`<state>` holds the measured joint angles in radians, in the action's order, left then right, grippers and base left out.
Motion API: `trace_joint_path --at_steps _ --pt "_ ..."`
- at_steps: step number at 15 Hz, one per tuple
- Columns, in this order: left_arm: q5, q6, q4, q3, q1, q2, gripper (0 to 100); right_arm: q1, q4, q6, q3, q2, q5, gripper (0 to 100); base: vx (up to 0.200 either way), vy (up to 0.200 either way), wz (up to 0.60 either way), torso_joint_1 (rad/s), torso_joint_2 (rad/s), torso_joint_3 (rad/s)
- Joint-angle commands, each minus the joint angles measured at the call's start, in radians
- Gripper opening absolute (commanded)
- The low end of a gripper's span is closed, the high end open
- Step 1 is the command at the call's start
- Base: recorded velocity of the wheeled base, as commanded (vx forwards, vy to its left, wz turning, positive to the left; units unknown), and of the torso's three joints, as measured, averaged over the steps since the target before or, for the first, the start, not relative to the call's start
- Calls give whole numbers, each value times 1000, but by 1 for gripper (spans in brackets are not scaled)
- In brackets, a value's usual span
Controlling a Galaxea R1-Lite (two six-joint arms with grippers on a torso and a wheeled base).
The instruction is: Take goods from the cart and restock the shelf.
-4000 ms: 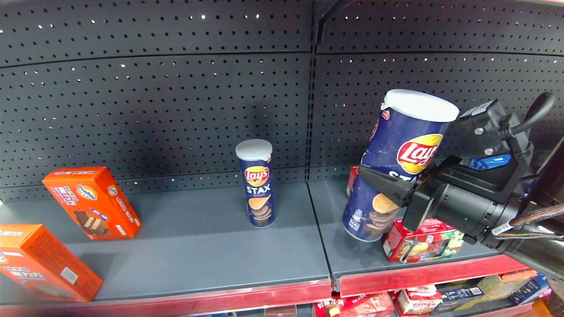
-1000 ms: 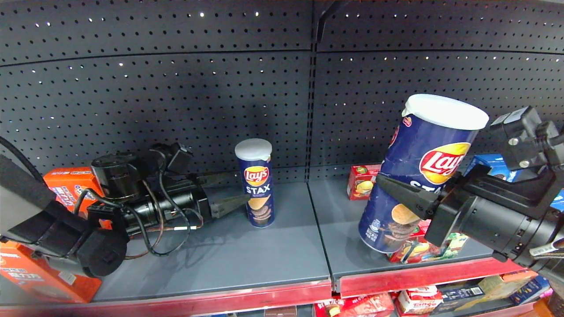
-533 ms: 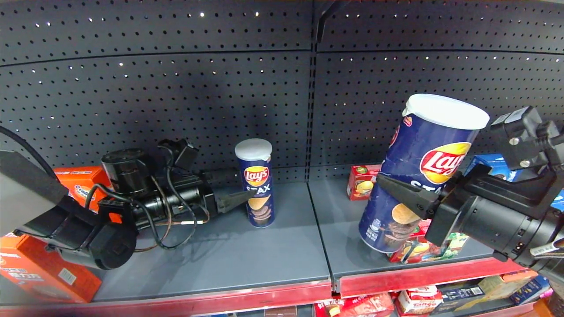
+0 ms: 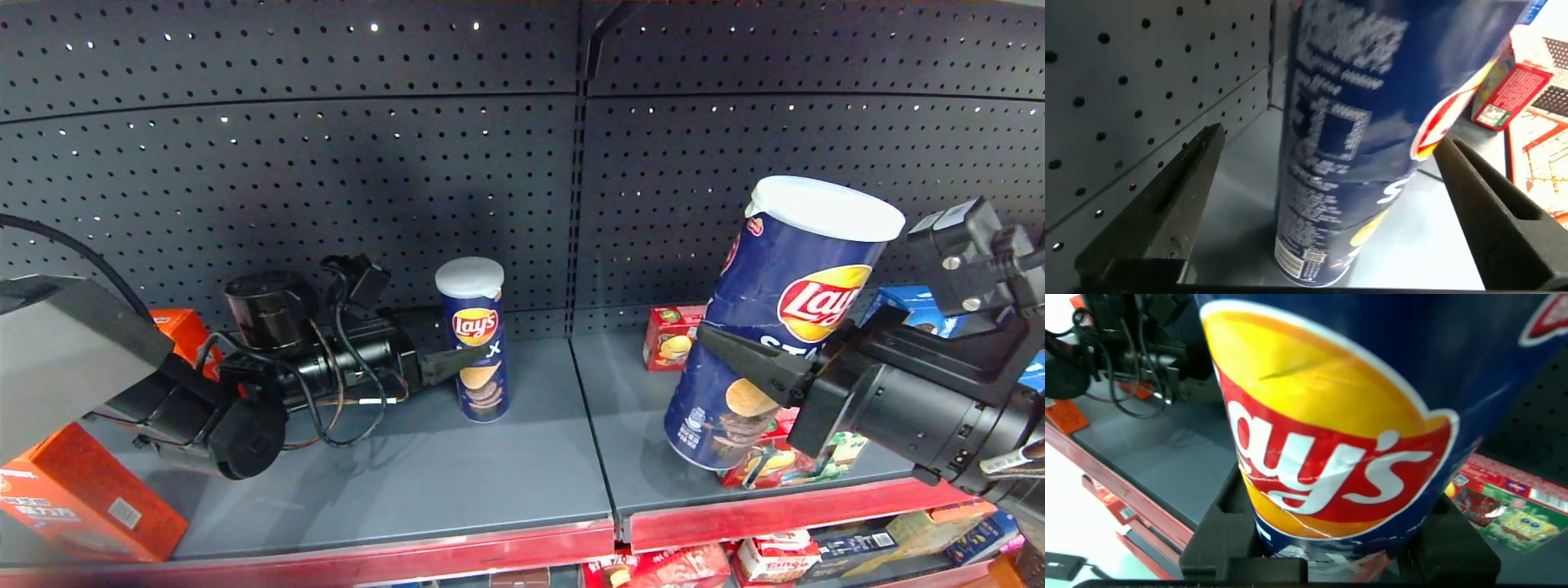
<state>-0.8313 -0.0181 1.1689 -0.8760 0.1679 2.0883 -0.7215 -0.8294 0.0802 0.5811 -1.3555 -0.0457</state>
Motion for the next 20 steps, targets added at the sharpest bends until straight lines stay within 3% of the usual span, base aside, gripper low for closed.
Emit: trace_joint_path --at_steps 1,12,13,16,20 --pt "-2 0 0 -9 10 13 100 1 -1 -8 0 -4 1 0 0 0 0 0 0 0" --pt "1 -5 -12 -75 28 52 100 8 -1 -10 -7 -2 7 0 0 0 0 0 0 0" --pt "3 -5 -11 -78 32 52 0 8 -1 -10 -9 -2 7 0 0 0 0 0 0 0" --pt "11 -6 -14 -80 42 47 0 8 -1 -10 -10 -2 7 0 0 0 0 0 0 0" --pt "44 -52 -12 -67 71 6 0 8 -1 -10 -20 1 7 0 0 0 0 0 0 0"
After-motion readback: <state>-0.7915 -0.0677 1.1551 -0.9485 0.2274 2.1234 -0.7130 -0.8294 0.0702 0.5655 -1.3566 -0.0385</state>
